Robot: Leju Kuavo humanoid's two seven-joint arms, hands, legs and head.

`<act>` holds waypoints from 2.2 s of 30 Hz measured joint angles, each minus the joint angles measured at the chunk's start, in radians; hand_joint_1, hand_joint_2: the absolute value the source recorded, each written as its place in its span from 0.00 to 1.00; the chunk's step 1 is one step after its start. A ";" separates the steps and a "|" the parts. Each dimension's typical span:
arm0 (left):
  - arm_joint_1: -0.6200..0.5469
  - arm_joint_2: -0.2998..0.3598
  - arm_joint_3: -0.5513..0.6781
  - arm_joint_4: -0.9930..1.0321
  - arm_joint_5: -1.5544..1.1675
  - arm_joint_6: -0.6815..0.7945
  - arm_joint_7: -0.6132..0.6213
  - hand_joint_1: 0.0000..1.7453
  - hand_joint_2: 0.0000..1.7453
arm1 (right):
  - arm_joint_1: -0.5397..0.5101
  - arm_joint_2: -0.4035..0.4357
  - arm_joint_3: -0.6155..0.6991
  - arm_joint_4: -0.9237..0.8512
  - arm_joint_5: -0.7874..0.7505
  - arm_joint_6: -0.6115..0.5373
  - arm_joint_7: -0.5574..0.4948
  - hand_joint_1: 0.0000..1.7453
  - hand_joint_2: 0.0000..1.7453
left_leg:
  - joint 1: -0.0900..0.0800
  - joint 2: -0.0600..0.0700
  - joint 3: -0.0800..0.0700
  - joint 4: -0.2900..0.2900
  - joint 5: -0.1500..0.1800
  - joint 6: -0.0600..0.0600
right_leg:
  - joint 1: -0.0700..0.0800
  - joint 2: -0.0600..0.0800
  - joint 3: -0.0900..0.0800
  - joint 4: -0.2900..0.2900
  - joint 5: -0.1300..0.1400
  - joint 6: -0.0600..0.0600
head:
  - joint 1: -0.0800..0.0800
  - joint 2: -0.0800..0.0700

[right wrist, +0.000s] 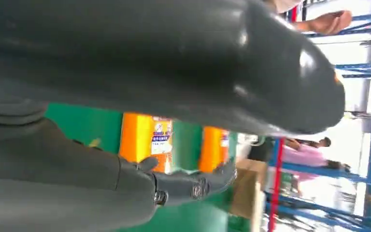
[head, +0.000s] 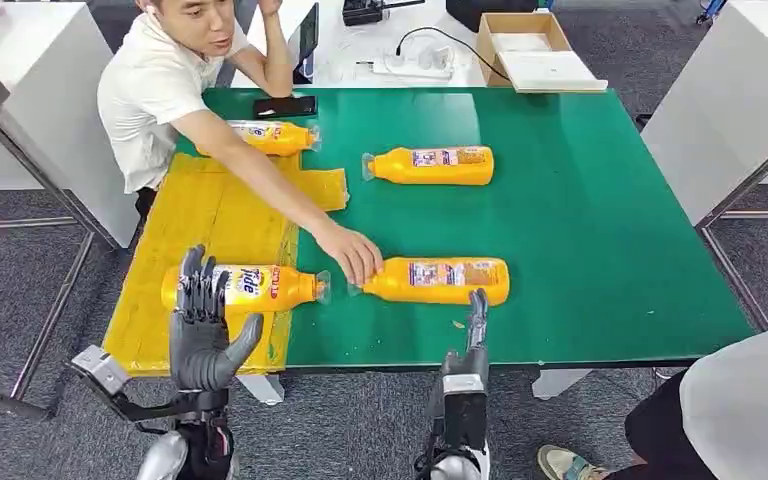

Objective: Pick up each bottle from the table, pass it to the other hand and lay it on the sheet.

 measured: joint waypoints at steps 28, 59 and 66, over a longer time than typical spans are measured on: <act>0.021 0.004 -0.119 0.000 -0.150 0.056 -0.084 0.00 1.00 | -0.094 -0.007 -0.372 0.053 1.343 -0.116 0.161 0.00 1.00 | 0.000 0.000 0.000 0.000 0.000 0.000 | 0.000 0.000 0.000 0.000 0.000 0.000 | 0.000 0.000; -0.010 0.010 -0.155 0.020 -0.174 0.045 -0.021 0.00 1.00 | -0.408 -0.202 -0.370 0.576 1.384 -0.117 0.562 0.00 1.00 | 0.000 0.000 0.000 0.000 0.000 0.001 | 0.000 0.000 0.000 0.000 0.001 0.001 | 0.000 0.000; -0.021 0.010 -0.159 0.034 -0.168 0.044 -0.015 0.00 1.00 | -0.444 -0.212 -0.350 0.631 1.376 -0.117 0.561 0.00 1.00 | -0.001 0.000 0.000 0.000 0.001 0.001 | 0.000 0.000 0.001 0.000 0.001 0.001 | 0.000 0.000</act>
